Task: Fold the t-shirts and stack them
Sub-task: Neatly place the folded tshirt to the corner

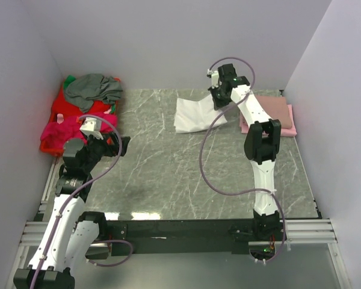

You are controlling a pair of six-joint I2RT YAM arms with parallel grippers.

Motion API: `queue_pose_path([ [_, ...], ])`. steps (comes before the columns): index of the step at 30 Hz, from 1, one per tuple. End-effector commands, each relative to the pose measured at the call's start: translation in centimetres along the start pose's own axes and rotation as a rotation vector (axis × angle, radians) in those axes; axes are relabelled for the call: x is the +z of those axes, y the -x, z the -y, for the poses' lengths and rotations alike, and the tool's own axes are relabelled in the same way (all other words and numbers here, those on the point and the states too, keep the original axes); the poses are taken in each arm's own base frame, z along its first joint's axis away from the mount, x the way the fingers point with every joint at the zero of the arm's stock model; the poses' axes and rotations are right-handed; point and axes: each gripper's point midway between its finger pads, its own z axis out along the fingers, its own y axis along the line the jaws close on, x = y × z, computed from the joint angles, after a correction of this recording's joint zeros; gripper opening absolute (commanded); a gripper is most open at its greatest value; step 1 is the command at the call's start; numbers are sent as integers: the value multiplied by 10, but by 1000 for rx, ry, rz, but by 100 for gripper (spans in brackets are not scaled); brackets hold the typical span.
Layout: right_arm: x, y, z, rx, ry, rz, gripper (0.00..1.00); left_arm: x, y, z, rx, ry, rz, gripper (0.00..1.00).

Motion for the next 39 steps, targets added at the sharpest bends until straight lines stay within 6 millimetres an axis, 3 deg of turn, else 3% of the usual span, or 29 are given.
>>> queue_pose_path([
  [1, -61, 21, 30, -145, -165, 52, 0, -4, 15, 7, 42, -18, 57, 94],
  [5, -94, 33, 53, -199, -309, 74, 0, -5, 16, 12, 54, -27, 62, 94],
  [20, -157, 53, 97, -253, -561, 115, 0, -8, 17, 21, 76, -48, 70, 94],
  [39, -207, 59, 125, -219, -657, 179, 0, -8, 15, 24, 78, -61, 64, 94],
])
